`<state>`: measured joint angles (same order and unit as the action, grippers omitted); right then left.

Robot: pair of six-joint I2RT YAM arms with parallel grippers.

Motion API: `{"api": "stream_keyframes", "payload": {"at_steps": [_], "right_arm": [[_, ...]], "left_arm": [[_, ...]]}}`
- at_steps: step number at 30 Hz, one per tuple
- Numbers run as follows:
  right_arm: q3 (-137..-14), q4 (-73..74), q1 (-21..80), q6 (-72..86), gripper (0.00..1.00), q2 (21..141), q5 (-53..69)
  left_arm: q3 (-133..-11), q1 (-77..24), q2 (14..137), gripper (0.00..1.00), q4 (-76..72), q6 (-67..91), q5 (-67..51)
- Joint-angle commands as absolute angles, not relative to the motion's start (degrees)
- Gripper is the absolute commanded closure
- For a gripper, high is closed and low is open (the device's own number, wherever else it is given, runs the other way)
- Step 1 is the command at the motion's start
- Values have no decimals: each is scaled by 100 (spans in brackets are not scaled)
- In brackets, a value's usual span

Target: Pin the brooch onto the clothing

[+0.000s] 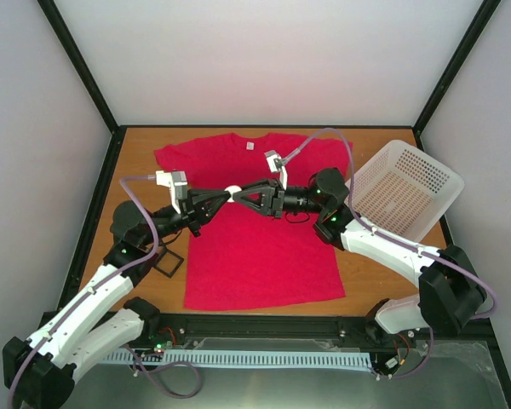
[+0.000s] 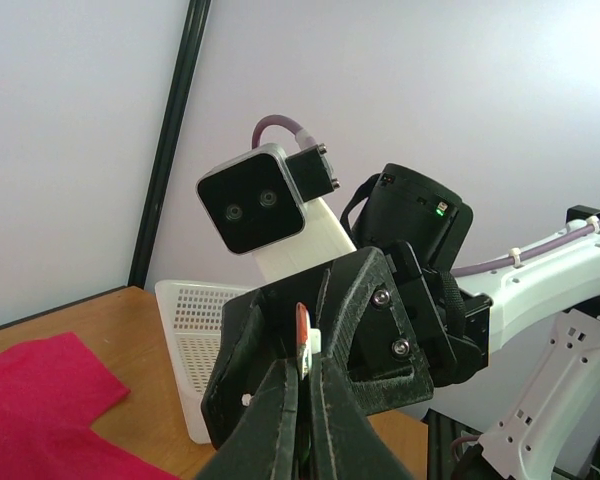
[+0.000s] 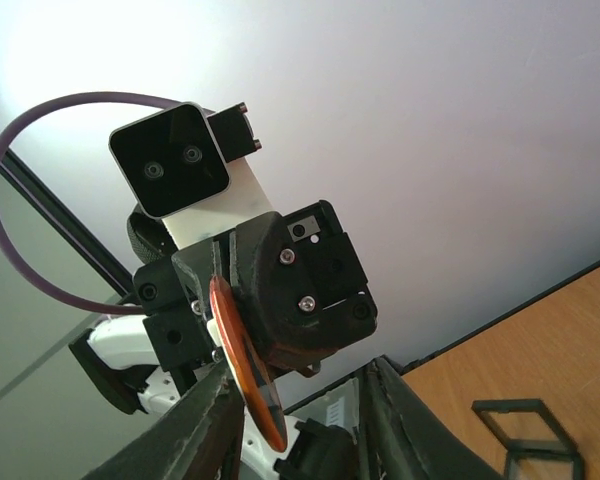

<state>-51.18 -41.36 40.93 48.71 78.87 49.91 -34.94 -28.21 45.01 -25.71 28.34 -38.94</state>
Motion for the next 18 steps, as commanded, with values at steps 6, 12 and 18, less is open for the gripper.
{"api": "stream_keyframes", "payload": {"at_steps": [6,12,18], "right_arm": [[-5261,-3804,4104,4952,73,8095,4610],[-5239,-4041,4107,4888,65,8092,4938],[-5104,-2572,4097,3542,36,7141,4927]], "left_arm": [[-3707,-2874,4442,99,-2805,2578,-4655],[-3698,-2874,4407,99,-2785,2560,-4590],[-3623,-2874,4221,99,-2363,2160,-4085]]}}
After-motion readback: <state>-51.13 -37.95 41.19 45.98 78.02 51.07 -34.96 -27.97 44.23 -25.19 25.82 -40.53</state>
